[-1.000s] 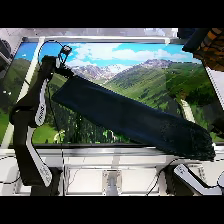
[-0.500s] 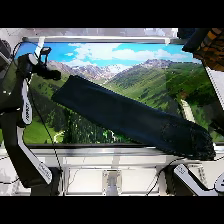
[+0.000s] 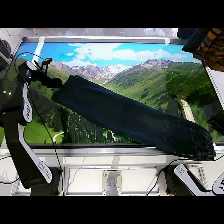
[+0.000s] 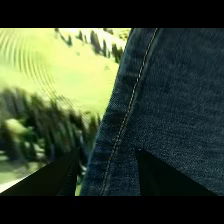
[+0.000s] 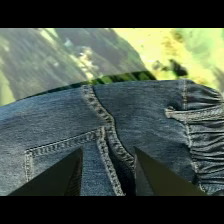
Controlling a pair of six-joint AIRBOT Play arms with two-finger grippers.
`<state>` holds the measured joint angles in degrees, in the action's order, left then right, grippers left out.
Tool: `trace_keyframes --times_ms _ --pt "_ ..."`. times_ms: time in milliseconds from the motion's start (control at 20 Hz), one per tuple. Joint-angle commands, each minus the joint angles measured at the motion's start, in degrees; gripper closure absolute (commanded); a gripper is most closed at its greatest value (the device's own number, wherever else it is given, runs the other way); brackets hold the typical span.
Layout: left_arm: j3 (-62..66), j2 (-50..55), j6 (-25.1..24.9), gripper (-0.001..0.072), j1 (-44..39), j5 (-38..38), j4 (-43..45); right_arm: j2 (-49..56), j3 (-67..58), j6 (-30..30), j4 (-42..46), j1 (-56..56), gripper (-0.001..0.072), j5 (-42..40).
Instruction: Fold the clothes and pants, and hang the long-sleeved shirts on hangers.
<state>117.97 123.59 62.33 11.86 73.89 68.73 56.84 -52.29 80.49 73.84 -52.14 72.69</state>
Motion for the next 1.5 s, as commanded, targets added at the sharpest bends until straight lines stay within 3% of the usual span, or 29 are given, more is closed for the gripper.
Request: trace_keyframes --times_ms 0,500,550,650,700,800,1100,1450 --pt "0.0 0.9 -0.5 0.029 -0.1 1.1 -0.3 -0.1 0.0 -0.1 -0.8 0.0 0.0369 0.9" --pt "-0.1 3.5 -1.7 0.0307 -1.9 7.0 -3.6 -0.1 0.0 0.0 -0.8 0.0 0.0379 2.8" --pt "-0.1 3.7 -1.8 0.0378 -2.4 7.1 -4.5 -0.1 0.0 0.0 -0.8 0.0 0.038 2.9" --pt "-0.1 3.7 -3.1 0.064 -3.4 7.0 -4.9 -0.1 0.0 0.0 -0.8 0.0 0.038 3.0" --pt "-0.1 3.6 -3.7 0.0674 -3.7 7.0 -4.9 -0.1 0.0 0.0 -0.8 0.0 0.038 3.0" --pt "-0.1 3.1 -3.1 0.0674 -3.8 7.0 -4.3 -0.1 0.0 0.0 -0.8 0.0 0.038 3.2" --pt "-0.3 -5.9 7.5 0.0676 5.7 7.1 6.2 -0.1 0.7 0.0 -0.8 2.3 0.0381 3.1" --pt "-10.1 -19.2 13.6 0.0676 25.2 8.7 14.1 0.9 6.6 7.1 -1.0 23.4 0.0395 -10.1"
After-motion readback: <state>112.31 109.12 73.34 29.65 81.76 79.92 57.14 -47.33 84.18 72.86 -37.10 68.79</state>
